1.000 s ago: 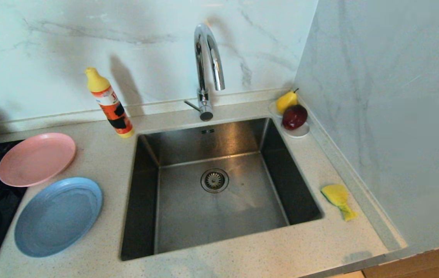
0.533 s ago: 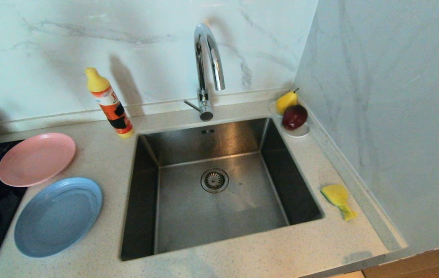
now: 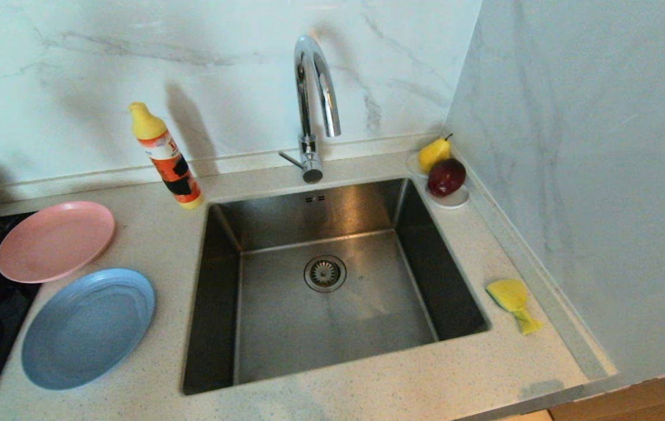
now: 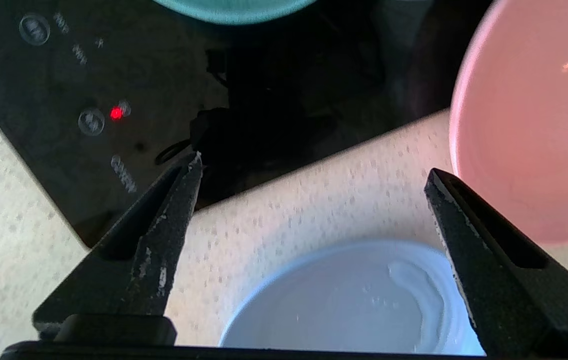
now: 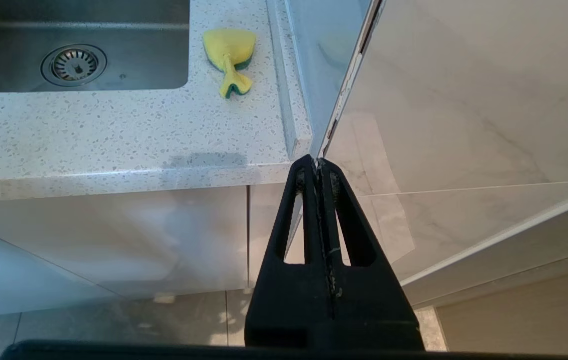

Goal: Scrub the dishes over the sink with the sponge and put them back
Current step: Place the plate on the plate

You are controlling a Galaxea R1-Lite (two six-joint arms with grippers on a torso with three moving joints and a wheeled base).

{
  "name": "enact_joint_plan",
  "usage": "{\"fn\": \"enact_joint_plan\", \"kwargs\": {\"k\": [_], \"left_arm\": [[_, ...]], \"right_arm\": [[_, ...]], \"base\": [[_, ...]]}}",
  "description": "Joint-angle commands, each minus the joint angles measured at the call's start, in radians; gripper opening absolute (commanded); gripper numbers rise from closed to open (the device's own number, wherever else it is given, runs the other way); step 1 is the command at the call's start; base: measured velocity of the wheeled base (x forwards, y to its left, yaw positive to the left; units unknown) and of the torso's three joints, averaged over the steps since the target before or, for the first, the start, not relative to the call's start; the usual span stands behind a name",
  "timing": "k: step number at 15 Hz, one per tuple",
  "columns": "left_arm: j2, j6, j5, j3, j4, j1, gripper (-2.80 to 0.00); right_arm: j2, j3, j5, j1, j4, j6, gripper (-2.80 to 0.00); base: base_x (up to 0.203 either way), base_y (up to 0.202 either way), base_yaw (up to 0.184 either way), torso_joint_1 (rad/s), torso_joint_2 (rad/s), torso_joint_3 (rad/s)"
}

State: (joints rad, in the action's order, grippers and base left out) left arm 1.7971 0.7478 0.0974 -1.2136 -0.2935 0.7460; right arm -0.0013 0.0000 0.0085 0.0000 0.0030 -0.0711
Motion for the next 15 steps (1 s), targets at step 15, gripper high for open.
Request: {"fn": "enact_joint_plan", "kwargs": {"k": [15], "left_arm": [[0.165, 0.024, 0.024, -0.139, -0.009, -0.012, 0.0]], "right_arm": [[0.0, 0.0, 0.001, 0.0, 0.0, -0.001, -2.8]], "base": [[0.0, 0.0, 0.0, 0.0, 0.0, 0.0]]}}
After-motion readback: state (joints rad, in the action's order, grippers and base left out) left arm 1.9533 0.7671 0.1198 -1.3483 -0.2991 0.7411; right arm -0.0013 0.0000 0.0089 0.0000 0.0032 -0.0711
